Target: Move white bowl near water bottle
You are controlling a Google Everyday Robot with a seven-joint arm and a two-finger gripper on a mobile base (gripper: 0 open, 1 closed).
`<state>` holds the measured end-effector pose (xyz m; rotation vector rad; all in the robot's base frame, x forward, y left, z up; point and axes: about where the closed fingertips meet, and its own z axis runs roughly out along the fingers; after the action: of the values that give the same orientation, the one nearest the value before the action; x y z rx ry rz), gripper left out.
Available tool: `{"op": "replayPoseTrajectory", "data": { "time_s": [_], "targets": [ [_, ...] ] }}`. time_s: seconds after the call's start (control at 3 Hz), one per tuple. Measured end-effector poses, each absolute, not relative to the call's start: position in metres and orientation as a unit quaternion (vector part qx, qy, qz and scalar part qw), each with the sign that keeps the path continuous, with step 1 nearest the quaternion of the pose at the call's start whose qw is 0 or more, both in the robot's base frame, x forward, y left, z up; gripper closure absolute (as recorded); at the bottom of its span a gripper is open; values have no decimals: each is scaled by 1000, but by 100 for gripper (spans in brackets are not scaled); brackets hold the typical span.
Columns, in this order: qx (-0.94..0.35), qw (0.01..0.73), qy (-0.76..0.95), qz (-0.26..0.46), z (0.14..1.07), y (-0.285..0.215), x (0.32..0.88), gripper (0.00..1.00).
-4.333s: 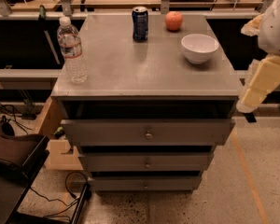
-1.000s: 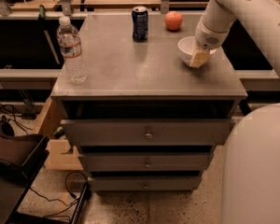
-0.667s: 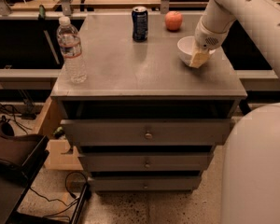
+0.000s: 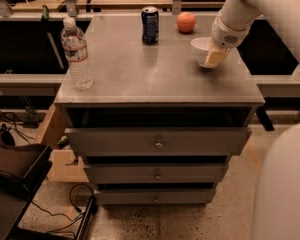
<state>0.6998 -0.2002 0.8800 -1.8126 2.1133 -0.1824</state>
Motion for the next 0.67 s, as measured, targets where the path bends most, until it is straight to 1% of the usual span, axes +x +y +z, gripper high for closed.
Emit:
{"op": "replayPoseTrajectory", "data": {
  "time_s": [0.33, 0.67],
  "targets": [
    [-647, 223, 720, -115, 928, -201, 680, 100],
    [-674, 288, 662, -159, 985, -176, 639, 100]
  ]
}}
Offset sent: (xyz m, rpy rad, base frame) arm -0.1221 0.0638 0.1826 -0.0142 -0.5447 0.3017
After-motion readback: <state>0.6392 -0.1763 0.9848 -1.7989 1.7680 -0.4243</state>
